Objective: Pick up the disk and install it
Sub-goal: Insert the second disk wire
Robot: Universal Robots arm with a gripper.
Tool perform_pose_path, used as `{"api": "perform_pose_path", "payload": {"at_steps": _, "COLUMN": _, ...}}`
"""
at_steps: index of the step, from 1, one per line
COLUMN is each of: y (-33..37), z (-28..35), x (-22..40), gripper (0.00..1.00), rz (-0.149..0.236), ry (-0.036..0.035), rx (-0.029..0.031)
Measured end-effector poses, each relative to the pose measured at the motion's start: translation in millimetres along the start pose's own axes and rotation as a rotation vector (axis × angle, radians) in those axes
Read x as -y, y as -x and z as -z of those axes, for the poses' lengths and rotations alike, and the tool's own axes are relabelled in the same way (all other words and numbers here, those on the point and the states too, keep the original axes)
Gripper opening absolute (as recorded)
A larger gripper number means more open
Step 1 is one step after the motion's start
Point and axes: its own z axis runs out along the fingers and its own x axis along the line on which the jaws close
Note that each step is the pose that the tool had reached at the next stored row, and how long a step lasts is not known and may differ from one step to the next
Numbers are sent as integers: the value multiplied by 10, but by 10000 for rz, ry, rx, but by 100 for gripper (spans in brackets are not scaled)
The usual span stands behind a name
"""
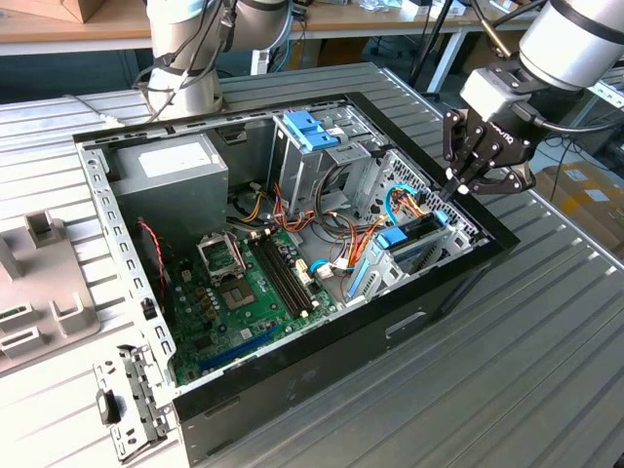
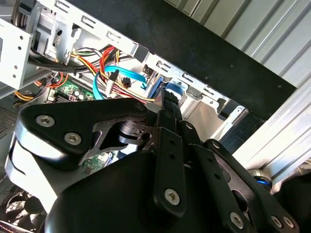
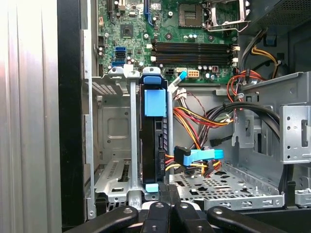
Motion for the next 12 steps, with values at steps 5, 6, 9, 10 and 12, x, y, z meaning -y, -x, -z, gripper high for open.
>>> {"api": "perform_pose_path", "payload": {"at_steps": 5, "y": 0, "z": 0, "x": 1, "gripper": 11, "rz": 0, "ry": 0, "rx": 0}}
{"api": "perform_pose_path", "payload": {"at_steps": 6, "y": 0, "z": 0, "x": 1, "gripper": 11, "rz": 0, "ry": 0, "rx": 0}}
{"api": "perform_pose_path", "payload": {"at_steps": 9, "y": 0, "z": 0, "x": 1, "gripper": 24, "rz": 0, "ry": 0, "rx": 0}}
{"api": "perform_pose_path", "payload": {"at_steps": 10, "y": 0, "z": 0, "x": 1, "gripper": 24, "rz": 0, "ry": 0, "rx": 0}}
{"api": "perform_pose_path", "payload": {"at_steps": 12, "y": 0, "z": 0, "x": 1, "gripper": 36, "rz": 0, "ry": 0, "rx": 0}}
